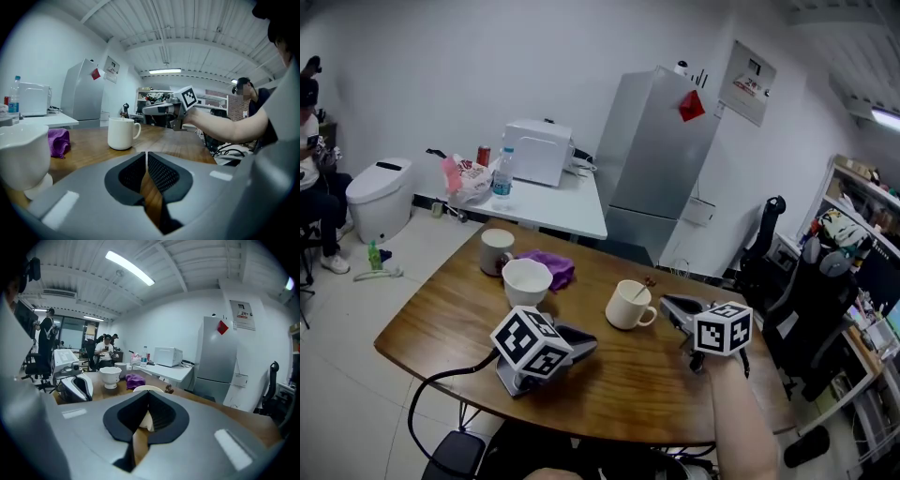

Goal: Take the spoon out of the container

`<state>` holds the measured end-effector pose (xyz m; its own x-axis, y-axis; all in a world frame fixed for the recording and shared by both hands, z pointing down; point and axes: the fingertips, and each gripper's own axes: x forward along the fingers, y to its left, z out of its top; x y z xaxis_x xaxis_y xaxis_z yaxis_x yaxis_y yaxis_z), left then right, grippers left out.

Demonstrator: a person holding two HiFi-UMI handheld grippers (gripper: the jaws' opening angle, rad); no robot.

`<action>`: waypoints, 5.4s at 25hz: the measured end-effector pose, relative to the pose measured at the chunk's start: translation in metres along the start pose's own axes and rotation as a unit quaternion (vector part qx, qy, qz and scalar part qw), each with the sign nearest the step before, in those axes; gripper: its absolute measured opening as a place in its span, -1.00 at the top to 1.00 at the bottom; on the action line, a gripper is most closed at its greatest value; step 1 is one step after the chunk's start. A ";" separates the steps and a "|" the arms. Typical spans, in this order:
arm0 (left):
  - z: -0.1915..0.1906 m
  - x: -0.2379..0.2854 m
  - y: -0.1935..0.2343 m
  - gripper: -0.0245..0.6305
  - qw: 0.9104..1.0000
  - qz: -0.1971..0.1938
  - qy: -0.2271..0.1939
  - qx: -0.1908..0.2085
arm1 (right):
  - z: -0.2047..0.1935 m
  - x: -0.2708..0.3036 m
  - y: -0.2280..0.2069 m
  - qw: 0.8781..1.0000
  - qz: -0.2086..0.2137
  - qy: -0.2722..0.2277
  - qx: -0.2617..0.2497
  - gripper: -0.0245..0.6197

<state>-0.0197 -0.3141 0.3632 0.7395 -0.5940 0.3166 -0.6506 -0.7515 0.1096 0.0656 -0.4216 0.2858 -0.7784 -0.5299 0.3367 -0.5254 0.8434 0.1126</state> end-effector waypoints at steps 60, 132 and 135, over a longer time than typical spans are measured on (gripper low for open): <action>0.002 0.005 -0.002 0.85 1.000 0.000 -0.003 0.000 | 0.002 0.053 -0.041 0.824 -0.160 0.175 -0.515 0.71; -0.005 -0.012 0.005 0.85 1.000 0.000 0.000 -0.001 | -0.166 -0.064 -0.071 0.920 -0.125 0.314 -0.199 0.72; -0.005 -0.011 0.004 0.85 1.000 0.000 0.000 -0.001 | -0.161 -0.068 -0.069 0.922 -0.116 0.318 -0.190 0.64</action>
<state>-0.0316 -0.3095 0.3646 0.7394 -0.5943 0.3164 -0.6512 -0.7507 0.1117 0.2100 -0.4293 0.4059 -0.2384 -0.6426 0.7281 -0.4010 0.7480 0.5289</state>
